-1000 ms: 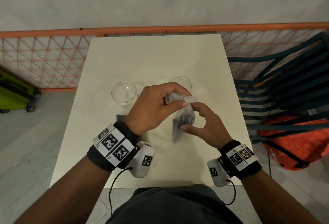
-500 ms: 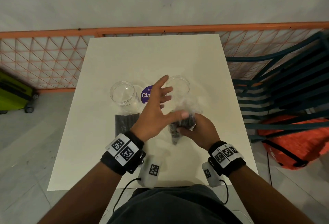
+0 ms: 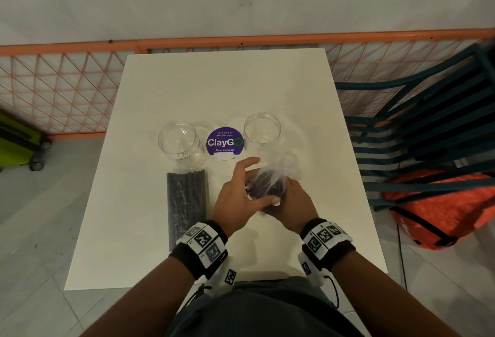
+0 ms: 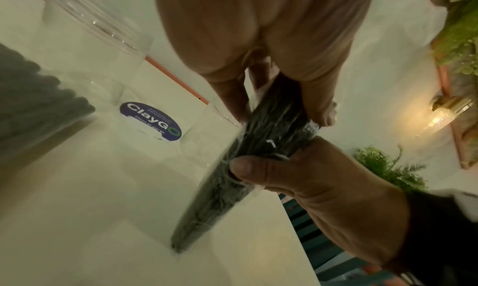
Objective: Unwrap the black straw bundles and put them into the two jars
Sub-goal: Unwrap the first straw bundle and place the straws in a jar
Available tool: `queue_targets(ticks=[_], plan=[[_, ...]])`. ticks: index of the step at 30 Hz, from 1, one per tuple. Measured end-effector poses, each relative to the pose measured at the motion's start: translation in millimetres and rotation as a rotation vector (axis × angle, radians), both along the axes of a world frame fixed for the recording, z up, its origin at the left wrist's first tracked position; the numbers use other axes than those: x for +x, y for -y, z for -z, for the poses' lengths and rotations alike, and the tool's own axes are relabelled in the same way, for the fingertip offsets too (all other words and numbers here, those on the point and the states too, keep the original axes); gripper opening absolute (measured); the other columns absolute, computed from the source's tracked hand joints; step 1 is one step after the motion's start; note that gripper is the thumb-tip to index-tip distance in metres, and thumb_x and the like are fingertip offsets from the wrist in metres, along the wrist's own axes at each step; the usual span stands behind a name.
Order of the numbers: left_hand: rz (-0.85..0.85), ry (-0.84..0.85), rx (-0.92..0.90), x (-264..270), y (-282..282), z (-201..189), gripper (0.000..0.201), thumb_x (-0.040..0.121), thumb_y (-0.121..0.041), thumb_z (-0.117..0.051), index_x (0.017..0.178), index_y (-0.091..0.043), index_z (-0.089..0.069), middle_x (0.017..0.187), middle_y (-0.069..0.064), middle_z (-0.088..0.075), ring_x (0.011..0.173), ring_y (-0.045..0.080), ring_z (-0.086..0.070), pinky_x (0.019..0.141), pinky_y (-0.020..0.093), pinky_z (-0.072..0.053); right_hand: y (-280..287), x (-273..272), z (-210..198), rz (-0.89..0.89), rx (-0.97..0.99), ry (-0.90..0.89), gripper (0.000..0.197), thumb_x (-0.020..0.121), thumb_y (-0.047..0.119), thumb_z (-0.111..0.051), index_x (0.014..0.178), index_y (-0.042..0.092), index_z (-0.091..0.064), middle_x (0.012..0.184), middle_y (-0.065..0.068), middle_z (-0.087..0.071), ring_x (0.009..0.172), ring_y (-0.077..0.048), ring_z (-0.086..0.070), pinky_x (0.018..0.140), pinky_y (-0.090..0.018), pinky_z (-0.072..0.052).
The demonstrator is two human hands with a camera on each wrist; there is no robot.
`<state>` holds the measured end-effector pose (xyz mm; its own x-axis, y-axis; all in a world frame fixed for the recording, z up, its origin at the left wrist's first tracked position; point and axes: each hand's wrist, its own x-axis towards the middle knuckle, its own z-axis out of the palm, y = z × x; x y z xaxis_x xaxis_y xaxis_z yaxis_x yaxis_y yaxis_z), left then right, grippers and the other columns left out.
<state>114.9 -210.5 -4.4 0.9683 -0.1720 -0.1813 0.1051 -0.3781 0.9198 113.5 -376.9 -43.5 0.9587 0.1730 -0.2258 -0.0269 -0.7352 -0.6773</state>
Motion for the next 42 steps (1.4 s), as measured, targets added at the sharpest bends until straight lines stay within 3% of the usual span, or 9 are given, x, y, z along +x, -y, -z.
queue_targets(ticks=[7,11,14,19,25,28,35,38,42], plan=[[0.171,0.012,0.084,-1,-2,14,0.058,0.075,-0.057,-0.074,0.124,-0.029,-0.061,0.113,-0.013,-0.069,0.105,0.009,-0.067,0.09,0.024,-0.053,5,3,7,-0.024,-0.083,-0.074,0.067,0.073,0.052,-0.077,0.13,0.026,-0.055,0.13,0.0,-0.06,0.118,-0.026,-0.053,0.091,-0.035,-0.049],[0.262,0.111,0.245,1,-5,23,0.076,0.082,-0.068,-0.058,0.144,-0.026,-0.041,0.142,-0.006,-0.056,0.127,0.015,-0.054,0.107,0.04,-0.045,6,8,6,-0.011,-0.108,-0.121,0.073,0.077,0.045,-0.076,0.14,0.022,-0.047,0.136,0.0,-0.056,0.12,-0.023,-0.056,0.088,-0.026,-0.04],[0.24,0.047,0.056,1,-1,16,0.072,0.086,-0.057,-0.061,0.145,-0.025,-0.034,0.133,-0.021,-0.057,0.124,0.002,-0.055,0.106,0.025,-0.046,6,10,11,-0.034,-0.103,-0.169,0.068,0.075,0.05,-0.075,0.134,0.024,-0.052,0.129,0.001,-0.061,0.113,-0.022,-0.06,0.082,-0.023,-0.04],[0.172,0.007,0.147,0,3,31,0.07,0.085,-0.065,-0.049,0.142,-0.024,-0.044,0.137,-0.003,-0.06,0.123,0.014,-0.057,0.108,0.043,-0.046,4,15,12,0.037,0.141,-0.067,0.111,0.05,0.058,-0.088,0.144,0.035,-0.033,0.138,0.007,-0.051,0.121,-0.018,-0.056,0.095,-0.039,-0.053],[0.186,0.058,0.021,5,6,31,0.08,0.089,-0.056,-0.057,0.155,-0.023,-0.023,0.152,-0.006,-0.045,0.138,0.01,-0.044,0.115,0.032,-0.034,7,10,-4,0.013,0.118,-0.084,0.056,0.075,0.031,-0.081,0.125,0.021,-0.056,0.106,0.009,-0.066,0.099,-0.018,-0.065,0.075,-0.017,-0.043],[0.143,0.004,-0.026,1,4,30,0.079,0.093,-0.042,-0.059,0.157,-0.025,-0.015,0.148,-0.014,-0.044,0.133,0.002,-0.046,0.11,0.021,-0.037,4,13,-5,0.022,0.145,-0.097,0.056,0.076,0.034,-0.08,0.125,0.02,-0.056,0.113,0.001,-0.069,0.1,-0.02,-0.064,0.079,-0.023,-0.042],[0.208,0.035,0.141,7,0,44,0.063,0.091,-0.06,-0.044,0.139,-0.018,-0.049,0.128,-0.003,-0.063,0.119,0.018,-0.059,0.103,0.042,-0.049,7,13,-2,0.096,0.301,-0.043,0.082,0.069,0.033,-0.084,0.135,0.039,-0.036,0.116,0.017,-0.062,0.101,-0.011,-0.064,0.086,-0.024,-0.049],[0.252,0.049,0.147,14,-1,48,0.078,0.087,-0.066,-0.049,0.149,-0.02,-0.038,0.142,0.0,-0.058,0.129,0.016,-0.055,0.109,0.046,-0.045,10,13,-6,0.08,0.253,-0.058,0.074,0.072,0.025,-0.084,0.134,0.032,-0.045,0.111,0.014,-0.064,0.101,-0.015,-0.065,0.082,-0.021,-0.047],[0.205,0.003,-0.136,14,2,36,0.101,0.079,-0.049,-0.075,0.157,-0.03,-0.013,0.153,-0.011,-0.044,0.137,0.002,-0.046,0.109,0.023,-0.043,10,15,-5,0.013,0.107,-0.161,0.051,0.079,0.026,-0.079,0.124,0.016,-0.059,0.112,-0.004,-0.071,0.098,-0.024,-0.065,0.08,-0.027,-0.047]])
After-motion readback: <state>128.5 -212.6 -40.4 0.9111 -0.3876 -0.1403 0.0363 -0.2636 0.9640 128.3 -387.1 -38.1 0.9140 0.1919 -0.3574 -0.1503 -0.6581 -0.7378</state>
